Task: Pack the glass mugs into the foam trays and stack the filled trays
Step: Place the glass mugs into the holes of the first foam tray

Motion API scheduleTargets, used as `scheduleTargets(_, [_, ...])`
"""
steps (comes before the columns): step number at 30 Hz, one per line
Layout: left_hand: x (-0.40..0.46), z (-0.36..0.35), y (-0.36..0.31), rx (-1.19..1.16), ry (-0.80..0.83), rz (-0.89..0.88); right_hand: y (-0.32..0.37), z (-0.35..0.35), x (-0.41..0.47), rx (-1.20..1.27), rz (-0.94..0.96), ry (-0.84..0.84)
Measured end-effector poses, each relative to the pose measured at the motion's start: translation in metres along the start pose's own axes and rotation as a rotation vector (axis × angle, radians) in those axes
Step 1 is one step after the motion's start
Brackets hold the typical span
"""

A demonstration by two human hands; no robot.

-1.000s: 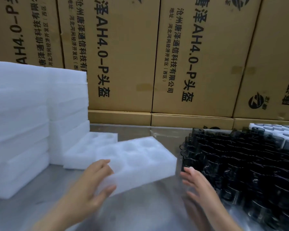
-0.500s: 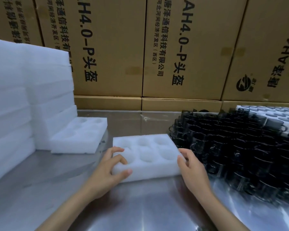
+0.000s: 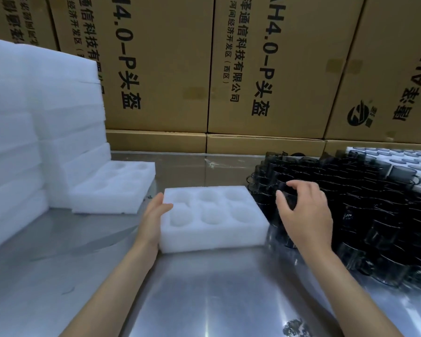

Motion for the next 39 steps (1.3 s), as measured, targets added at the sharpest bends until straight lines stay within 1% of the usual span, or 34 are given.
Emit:
scheduleTargets(3, [0.002,0.000,-0.002,0.053,0.055,-0.018,0.002,-0.017,0.004,-0.196,0.012,0.140])
scheduleTargets(6, [-0.004,-0.006,-0.006,0.158,0.126,-0.050,0.001,-0.021,0.007,-0.222,-0.015,0.150])
scheduleTargets(8, [-0.004,-0.005,-0.007,0.211,0.132,-0.053,-0.001,-0.021,0.008,-0.202,-0.031,0.141])
scheduleTargets(10, [-0.004,-0.003,-0.010,0.227,0.118,-0.063,-0.002,-0.017,0.009,-0.164,-0.032,0.110])
scheduleTargets(12, [-0.005,-0.002,-0.013,0.240,0.101,-0.071,0.002,-0.006,0.010,-0.110,0.007,0.035])
scheduleTargets(15, [-0.008,-0.003,-0.017,0.247,0.071,-0.087,0.022,0.016,0.009,0.050,0.146,-0.116])
scheduleTargets(17, [-0.012,-0.004,-0.018,0.246,0.065,-0.076,0.047,0.023,0.006,0.160,0.265,-0.153])
scheduleTargets(19, [-0.012,-0.003,-0.014,0.256,0.061,-0.059,0.079,0.016,0.002,0.264,0.366,-0.095])
scheduleTargets(22, [-0.011,0.001,-0.010,0.280,0.013,-0.026,0.125,-0.016,-0.005,0.385,0.428,0.111])
scheduleTargets(26, [-0.011,0.000,-0.012,0.349,-0.015,-0.050,0.158,-0.066,-0.016,0.330,0.467,0.319])
scheduleTargets(28, [-0.009,0.002,-0.014,0.381,-0.021,-0.066,0.160,-0.084,-0.020,0.318,0.428,0.395])
scheduleTargets(31, [-0.009,0.002,-0.016,0.408,-0.028,-0.067,0.157,-0.095,-0.022,0.349,0.360,0.430])
scheduleTargets(39, [-0.013,0.001,-0.022,0.503,-0.039,-0.065,0.167,-0.106,-0.028,0.329,0.421,0.533])
Point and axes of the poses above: each hand's wrist, its own x-axis towards the middle knuckle, its own z-axis out of the back of the hand, y = z × x, the point moved 7 cm from there along x, towards the middle knuckle, and after that the axes turned 1 degree about -z, right-handed, at the moved point
